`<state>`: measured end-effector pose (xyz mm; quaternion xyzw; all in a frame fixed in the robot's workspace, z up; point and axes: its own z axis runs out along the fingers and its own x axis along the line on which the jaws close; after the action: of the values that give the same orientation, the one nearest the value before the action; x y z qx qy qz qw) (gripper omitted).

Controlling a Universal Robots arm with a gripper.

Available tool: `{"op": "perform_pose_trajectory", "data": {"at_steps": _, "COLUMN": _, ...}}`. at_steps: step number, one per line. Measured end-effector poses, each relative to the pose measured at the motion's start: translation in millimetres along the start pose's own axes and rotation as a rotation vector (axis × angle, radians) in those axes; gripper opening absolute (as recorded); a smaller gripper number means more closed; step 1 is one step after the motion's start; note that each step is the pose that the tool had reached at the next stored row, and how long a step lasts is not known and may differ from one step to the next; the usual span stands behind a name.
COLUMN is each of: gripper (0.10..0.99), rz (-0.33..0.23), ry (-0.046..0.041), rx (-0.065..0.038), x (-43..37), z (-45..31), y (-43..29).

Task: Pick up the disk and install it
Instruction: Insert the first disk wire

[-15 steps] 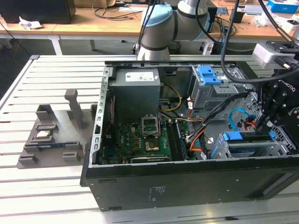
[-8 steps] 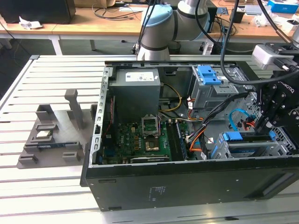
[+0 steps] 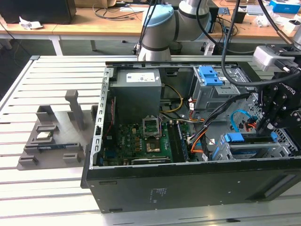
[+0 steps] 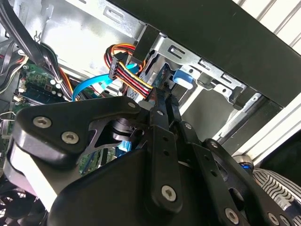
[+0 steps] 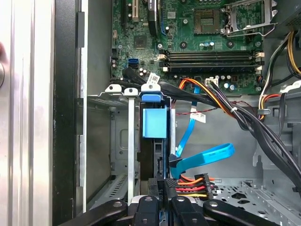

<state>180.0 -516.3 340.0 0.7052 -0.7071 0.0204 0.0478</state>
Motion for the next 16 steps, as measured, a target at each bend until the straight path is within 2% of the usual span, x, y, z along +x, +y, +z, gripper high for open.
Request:
{"op": "perform_pose_trajectory", "data": {"at_steps": 11, "gripper": 0.169, "rz": -0.002, "ry": -0.0004, "rx": 0.004, "x": -2.4, "z": -1.9, "y": 0.9}}
{"op": "perform_pose_trajectory", "data": {"at_steps": 16, "gripper": 0.169, "rz": -0.002, "ry": -0.0005, "rx": 0.004, "x": -1.4, "z": -0.1, "y": 0.8}}
